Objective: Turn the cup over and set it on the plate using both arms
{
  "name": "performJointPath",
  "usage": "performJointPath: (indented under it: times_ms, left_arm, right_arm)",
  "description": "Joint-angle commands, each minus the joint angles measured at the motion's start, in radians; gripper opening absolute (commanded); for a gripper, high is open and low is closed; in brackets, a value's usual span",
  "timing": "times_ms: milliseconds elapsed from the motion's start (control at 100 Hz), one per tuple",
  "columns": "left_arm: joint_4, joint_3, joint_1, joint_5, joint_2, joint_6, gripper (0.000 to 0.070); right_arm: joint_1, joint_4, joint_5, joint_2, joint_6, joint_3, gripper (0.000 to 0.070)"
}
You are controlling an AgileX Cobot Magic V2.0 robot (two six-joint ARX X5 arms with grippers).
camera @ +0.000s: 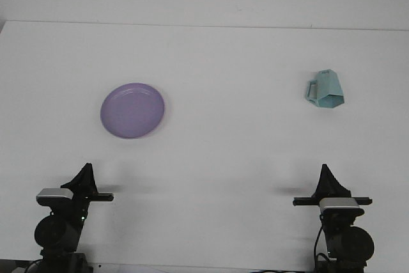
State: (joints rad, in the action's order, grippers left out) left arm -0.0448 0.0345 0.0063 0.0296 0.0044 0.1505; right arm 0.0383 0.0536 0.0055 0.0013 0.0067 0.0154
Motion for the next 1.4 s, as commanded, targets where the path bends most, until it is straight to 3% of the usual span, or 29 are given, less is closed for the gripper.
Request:
performJointPath:
  times_ms: [0,110,310,640,700,820,880,1050,1390]
  left_arm:
    - [-0.011,-0.019,0.0,0.003,-0.001,0.027,0.0012]
    - [-0.01,-0.019,0.0,0.003,-0.001,0.04,0.0012]
    - [-0.012,-0.019,0.0,0.004,-0.001,0.053,0.0012]
    - [-0.011,-0.019,0.0,0.004,-0.001,0.053,0.0012]
    - [-0.011,-0.019,0.0,0.004,-0.001,0.052,0.0012]
    - [-0.011,-0.019,0.0,0.004,-0.001,0.053,0.0012]
    - [-0.011,-0.019,0.0,0.004,-0.001,0.053,0.0012]
    - [-0.011,-0.019,0.0,0.005,-0.001,0.053,0.0013]
    - [-0.01,-0.019,0.0,0.005,-0.001,0.053,0.0013]
  right_arm:
    - [0.002,0.029,0.012,0.0,0.155,-0.002,0.0001]
    - [0.002,0.042,0.026,0.002,0.21,0.03,0.0001]
    - [0.001,-0.02,0.135,0.107,0.196,0.204,0.0001]
    - [-0.003,-0.053,0.153,0.526,-0.148,0.492,0.0009]
    - [-0.013,-0.031,0.153,0.599,-0.201,0.509,0.0072]
    - [-0.049,0.046,0.152,0.73,-0.271,0.509,0.0474]
    - [-0.074,0.089,0.152,0.803,-0.294,0.509,0.0594]
    - [-0.171,0.266,0.137,1.039,-0.317,0.508,0.0618]
    - [-0.301,0.777,-0.041,1.489,-0.346,0.518,0.0617]
